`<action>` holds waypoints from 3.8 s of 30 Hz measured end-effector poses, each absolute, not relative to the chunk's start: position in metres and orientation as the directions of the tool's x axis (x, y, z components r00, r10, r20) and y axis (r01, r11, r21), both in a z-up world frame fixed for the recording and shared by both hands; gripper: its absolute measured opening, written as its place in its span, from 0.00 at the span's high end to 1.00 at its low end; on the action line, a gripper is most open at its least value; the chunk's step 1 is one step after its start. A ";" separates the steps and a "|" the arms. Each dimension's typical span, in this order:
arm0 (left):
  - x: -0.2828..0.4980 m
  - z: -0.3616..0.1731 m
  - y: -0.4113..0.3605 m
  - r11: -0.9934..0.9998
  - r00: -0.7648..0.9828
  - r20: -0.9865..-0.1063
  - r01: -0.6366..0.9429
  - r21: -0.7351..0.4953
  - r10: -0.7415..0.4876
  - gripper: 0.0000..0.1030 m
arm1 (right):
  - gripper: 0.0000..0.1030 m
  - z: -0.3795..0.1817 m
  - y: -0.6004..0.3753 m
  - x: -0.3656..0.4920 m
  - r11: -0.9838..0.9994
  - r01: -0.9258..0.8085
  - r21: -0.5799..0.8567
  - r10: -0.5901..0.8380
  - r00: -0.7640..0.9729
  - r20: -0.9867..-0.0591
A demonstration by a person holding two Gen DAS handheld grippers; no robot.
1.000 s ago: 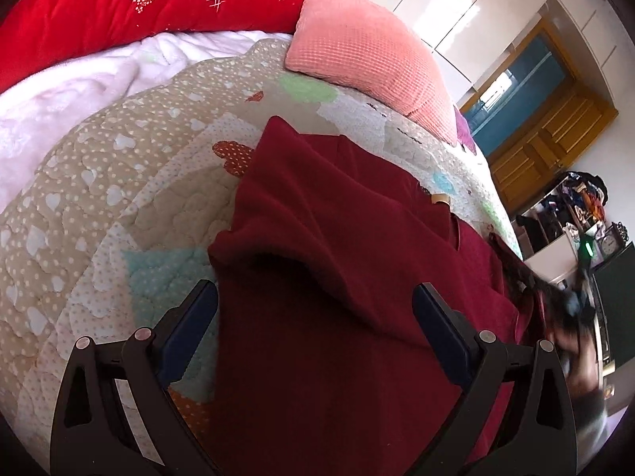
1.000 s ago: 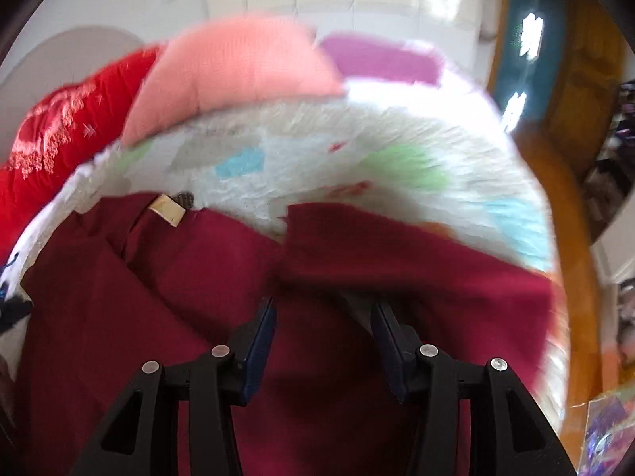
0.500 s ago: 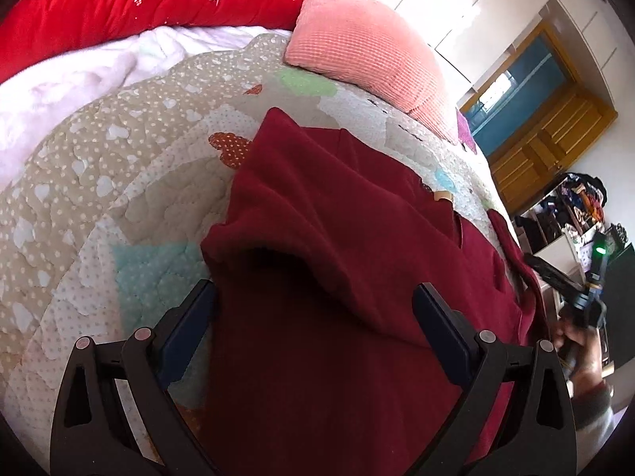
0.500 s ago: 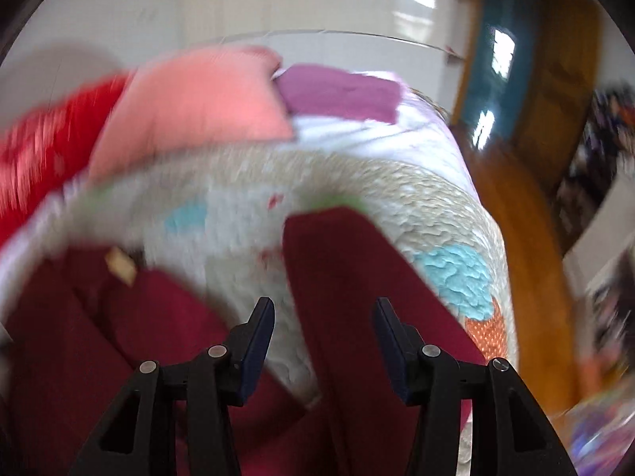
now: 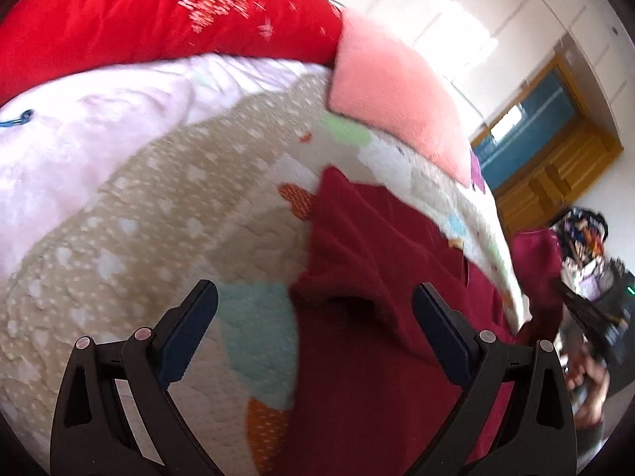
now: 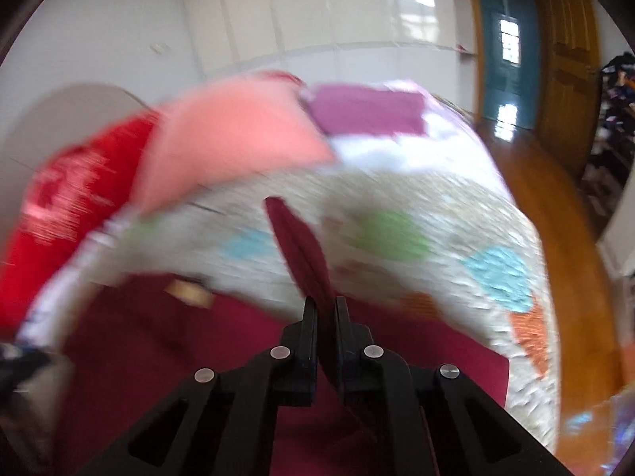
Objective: Fold small clothes
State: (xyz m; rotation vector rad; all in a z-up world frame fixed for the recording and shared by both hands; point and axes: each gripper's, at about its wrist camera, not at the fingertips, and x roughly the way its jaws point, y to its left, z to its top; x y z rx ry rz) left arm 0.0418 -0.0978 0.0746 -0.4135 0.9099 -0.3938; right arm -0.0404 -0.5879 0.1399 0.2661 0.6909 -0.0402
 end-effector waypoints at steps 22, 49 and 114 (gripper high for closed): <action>0.066 0.083 -0.149 0.870 0.513 -0.705 0.233 -0.434 -0.489 0.04 | 0.56 0.105 -0.492 -0.122 0.965 0.073 0.251 0.109 0.759 -0.642; 0.063 0.092 -0.168 0.910 0.589 -0.694 0.282 -0.303 -0.414 0.54 | 0.75 0.078 -0.533 -0.074 0.965 0.234 0.118 -0.073 0.672 -0.737; -0.136 0.043 -0.061 0.931 0.425 -0.853 0.323 -0.170 -0.303 0.31 | 0.54 0.030 -0.461 -0.319 0.931 0.142 0.337 0.186 0.609 -0.771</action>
